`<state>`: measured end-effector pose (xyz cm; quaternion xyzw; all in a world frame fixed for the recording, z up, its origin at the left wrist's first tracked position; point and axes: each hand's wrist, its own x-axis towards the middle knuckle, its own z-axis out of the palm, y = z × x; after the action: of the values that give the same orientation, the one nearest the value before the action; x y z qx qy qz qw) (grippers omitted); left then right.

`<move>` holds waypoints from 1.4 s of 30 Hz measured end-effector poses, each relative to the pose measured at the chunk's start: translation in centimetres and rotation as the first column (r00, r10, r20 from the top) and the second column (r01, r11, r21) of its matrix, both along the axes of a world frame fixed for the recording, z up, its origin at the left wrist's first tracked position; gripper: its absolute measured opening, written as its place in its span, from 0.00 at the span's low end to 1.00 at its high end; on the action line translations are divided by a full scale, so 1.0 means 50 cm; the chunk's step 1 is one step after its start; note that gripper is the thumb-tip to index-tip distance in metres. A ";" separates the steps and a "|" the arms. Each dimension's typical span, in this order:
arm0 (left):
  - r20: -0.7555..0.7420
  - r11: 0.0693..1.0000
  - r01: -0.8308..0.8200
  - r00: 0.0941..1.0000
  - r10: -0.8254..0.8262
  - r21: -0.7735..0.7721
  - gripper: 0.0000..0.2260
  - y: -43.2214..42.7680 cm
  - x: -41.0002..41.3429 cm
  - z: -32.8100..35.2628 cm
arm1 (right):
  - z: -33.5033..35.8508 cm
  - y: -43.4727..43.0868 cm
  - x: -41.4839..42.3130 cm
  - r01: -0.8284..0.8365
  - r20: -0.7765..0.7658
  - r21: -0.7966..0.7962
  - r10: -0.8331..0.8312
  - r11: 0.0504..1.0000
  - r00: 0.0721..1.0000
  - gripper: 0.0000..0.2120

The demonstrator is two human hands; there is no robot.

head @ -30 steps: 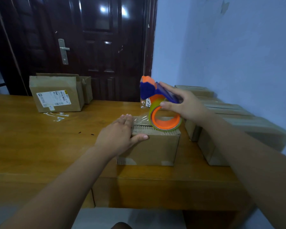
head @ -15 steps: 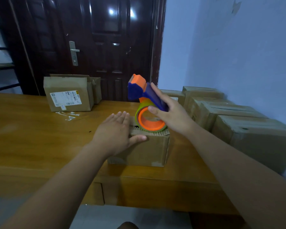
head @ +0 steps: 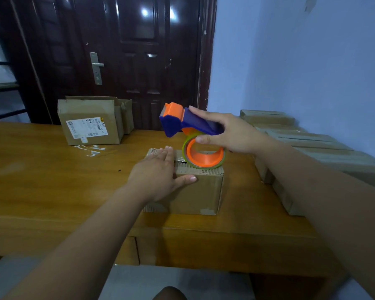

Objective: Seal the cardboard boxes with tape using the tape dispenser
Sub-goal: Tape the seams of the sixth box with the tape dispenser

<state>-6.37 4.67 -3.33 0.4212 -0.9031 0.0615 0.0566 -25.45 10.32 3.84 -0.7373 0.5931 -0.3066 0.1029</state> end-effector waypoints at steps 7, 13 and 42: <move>0.007 1.000 0.021 1.000 -0.021 -0.012 0.48 0.007 0.001 0.007 | 0.024 0.019 -0.031 0.056 -0.155 0.048 -0.048 0.997 0.987 0.31; 0.014 1.000 0.027 1.000 -0.027 -0.009 0.46 0.012 0.003 0.010 | 0.034 0.025 -0.053 0.092 -0.244 0.080 -0.070 0.993 0.967 0.32; 0.070 0.999 0.036 0.997 -0.035 -0.019 0.45 0.023 0.001 0.017 | -0.107 0.112 -0.120 0.189 0.076 0.073 -0.194 0.979 0.978 0.28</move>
<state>-6.30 5.81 -2.49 0.4020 -0.9112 0.0844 0.0306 -31.43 15.94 -1.49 -0.6597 0.6662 -0.3258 0.1215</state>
